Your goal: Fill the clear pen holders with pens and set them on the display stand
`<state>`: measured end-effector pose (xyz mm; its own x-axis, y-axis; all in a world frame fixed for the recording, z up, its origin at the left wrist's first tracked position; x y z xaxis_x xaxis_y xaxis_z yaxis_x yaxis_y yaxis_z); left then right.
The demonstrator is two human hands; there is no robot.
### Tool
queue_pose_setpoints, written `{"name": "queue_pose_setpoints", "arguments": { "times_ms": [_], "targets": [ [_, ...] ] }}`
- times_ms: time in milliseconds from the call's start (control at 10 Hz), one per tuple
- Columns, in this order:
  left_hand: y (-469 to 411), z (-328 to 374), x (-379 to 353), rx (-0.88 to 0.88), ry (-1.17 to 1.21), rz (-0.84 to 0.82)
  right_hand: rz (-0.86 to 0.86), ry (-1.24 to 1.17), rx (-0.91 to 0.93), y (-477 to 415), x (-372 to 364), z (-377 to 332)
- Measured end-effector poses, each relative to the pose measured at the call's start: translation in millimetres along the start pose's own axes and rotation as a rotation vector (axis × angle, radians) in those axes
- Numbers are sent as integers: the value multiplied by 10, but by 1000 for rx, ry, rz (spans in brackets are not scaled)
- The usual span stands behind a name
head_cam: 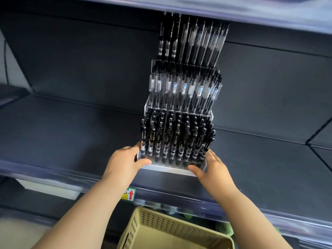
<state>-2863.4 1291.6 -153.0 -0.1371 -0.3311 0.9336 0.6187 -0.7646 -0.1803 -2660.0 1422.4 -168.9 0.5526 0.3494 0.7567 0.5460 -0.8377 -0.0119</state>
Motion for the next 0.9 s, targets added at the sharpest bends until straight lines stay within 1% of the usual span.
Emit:
{"name": "queue_pose_setpoints", "arguments": {
  "times_ms": [200,500,600,700,800,900],
  "targets": [
    [-9,-21,-9,-28,39,-6,-39,-17,-25,85,42,27],
    [6,-31,-2,-59,47,-43,-15,-77,-54,120,5,10],
    [5,-92,11,-46,57,-45,-17,-80,-44,131,-27,-52],
    [22,-159,35,-23,120,-47,-18,-62,-17,147,-55,-118],
    [35,-203,8,-29,107,-71,-33,-44,-18,137,-62,-95],
    [107,-237,-53,-19,13,-128,-50,16,14,147,-32,-61]
  ]
}}
Point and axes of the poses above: each hand's wrist, its own y-axis away from the middle knuckle, its own x-axis out of the back of the hand, z = x × y, the point moved 9 cm from there along -y, towards the middle knuckle, and after that the axes turned 10 degrees about -y, right-handed, at the moved point
